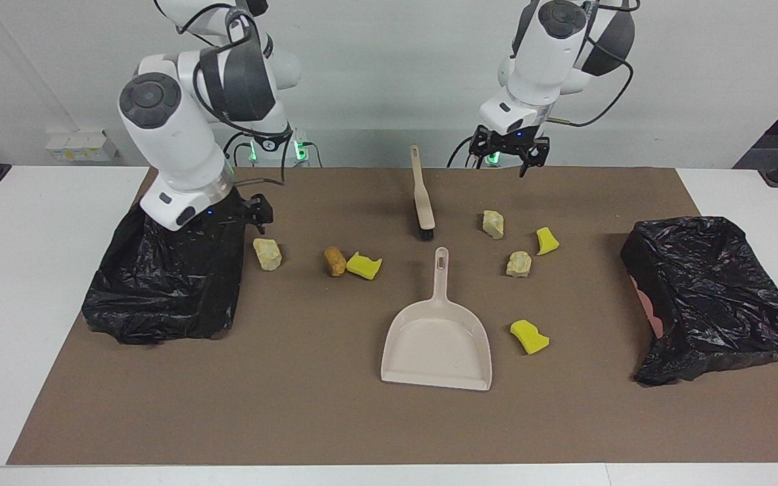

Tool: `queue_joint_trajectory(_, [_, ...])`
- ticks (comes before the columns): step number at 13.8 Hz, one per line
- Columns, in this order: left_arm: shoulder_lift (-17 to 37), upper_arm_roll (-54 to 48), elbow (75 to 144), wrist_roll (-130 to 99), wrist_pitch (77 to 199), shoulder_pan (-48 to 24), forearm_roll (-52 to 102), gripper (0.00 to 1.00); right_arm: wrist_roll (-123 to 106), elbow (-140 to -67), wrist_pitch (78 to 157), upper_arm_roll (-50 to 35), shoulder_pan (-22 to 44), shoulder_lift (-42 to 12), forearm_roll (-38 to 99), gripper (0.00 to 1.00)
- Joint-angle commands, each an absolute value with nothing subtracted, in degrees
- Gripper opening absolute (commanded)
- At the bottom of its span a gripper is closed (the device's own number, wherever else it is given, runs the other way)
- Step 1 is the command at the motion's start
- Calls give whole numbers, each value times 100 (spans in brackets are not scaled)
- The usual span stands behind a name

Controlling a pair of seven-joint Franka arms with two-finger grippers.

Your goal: Sweep and dump trash in bin

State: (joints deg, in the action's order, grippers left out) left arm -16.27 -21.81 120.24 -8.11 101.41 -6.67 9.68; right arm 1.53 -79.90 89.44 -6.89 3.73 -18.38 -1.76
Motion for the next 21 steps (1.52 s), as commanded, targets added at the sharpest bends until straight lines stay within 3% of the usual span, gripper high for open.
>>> queue_joint_trajectory(1, [-1899,-2757,12734,-1229,10747,-677,1221,100,674,-7787,9280,-703,833,-2240,-299,100])
queue_joint_trajectory(9, [-1442,-4403,13236,-2653,12128,-694,1494,100,3591,-7717,10677,-712,2152,-3154,-228,100])
queue_joint_trajectory(14, [-994,-4965,13613,-3286,12875,-729,1494,100,4657,-7261,11030,-738,2610,-3673,-194,100])
queue_joint_trajectory(17, [-1046,-4957,13702,-3147,12378,-721,1494,100,4930,-7155,11486,-817,2802,-3857,9,100])
queue_joint_trajectory(21, [-1177,-4966,13798,-3391,11962,-729,1520,97,5159,-6750,11453,-809,2988,-4184,-61,100])
